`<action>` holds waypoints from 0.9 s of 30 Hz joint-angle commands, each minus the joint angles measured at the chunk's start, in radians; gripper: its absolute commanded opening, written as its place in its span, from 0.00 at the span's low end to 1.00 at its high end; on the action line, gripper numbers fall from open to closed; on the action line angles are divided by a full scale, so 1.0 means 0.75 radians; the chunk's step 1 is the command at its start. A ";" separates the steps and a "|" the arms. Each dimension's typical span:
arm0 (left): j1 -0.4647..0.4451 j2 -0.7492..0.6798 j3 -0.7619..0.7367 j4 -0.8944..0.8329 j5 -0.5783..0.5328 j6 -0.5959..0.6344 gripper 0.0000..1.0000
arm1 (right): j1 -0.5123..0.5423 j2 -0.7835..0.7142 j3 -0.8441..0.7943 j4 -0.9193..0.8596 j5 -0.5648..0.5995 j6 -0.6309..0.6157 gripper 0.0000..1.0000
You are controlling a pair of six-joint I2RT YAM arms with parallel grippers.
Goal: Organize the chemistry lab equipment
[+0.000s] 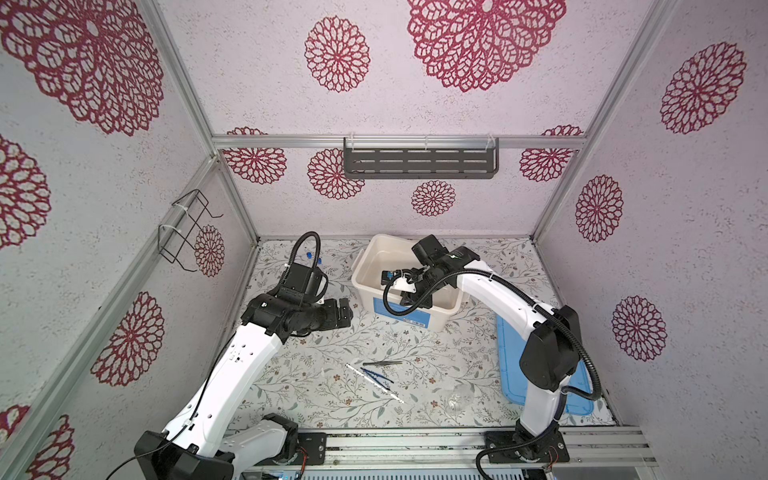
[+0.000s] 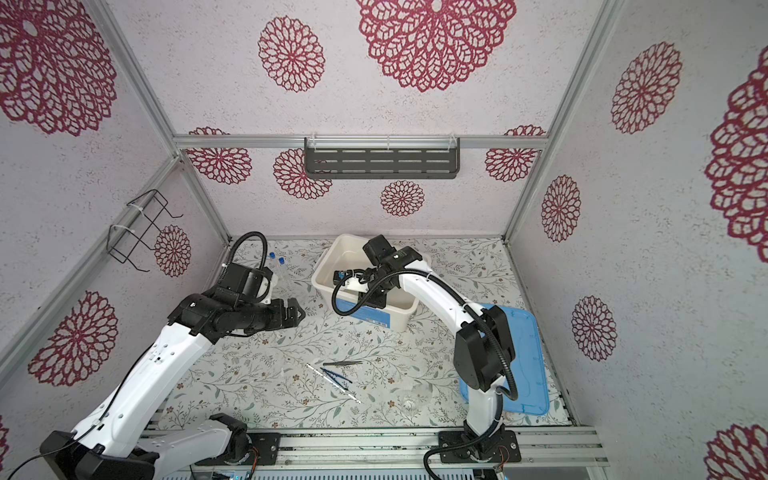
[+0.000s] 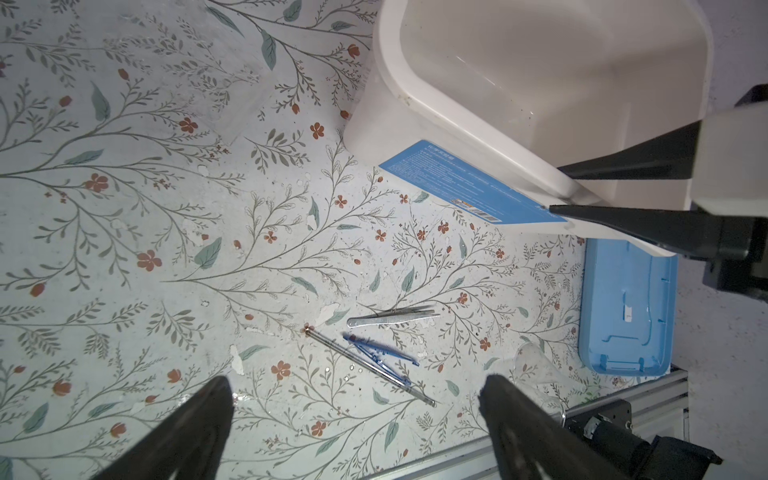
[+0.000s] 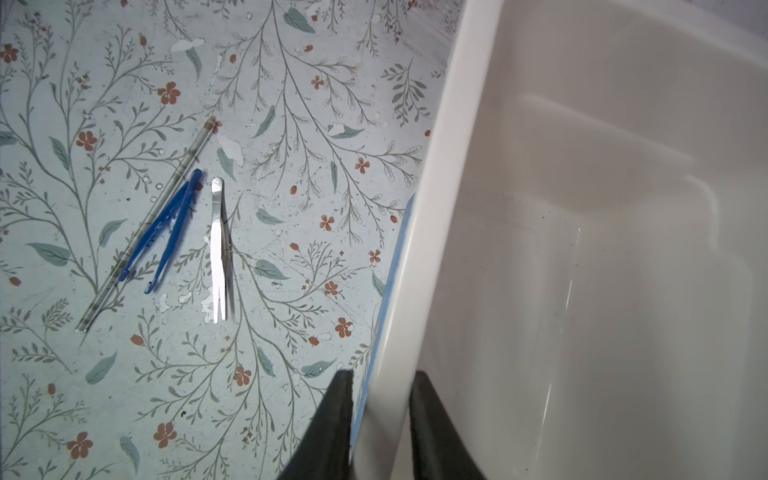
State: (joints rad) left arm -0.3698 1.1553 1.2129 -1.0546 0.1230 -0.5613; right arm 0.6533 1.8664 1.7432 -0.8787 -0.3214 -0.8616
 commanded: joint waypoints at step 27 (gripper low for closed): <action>0.019 -0.019 -0.042 0.093 0.150 -0.062 0.98 | -0.010 -0.019 0.028 -0.216 -0.053 -0.353 0.26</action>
State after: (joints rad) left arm -0.3618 1.1549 1.1931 -1.0214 0.2237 -0.5941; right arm 0.6468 1.8454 1.7267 -0.9344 -0.3511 -1.0840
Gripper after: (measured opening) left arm 0.977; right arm 0.258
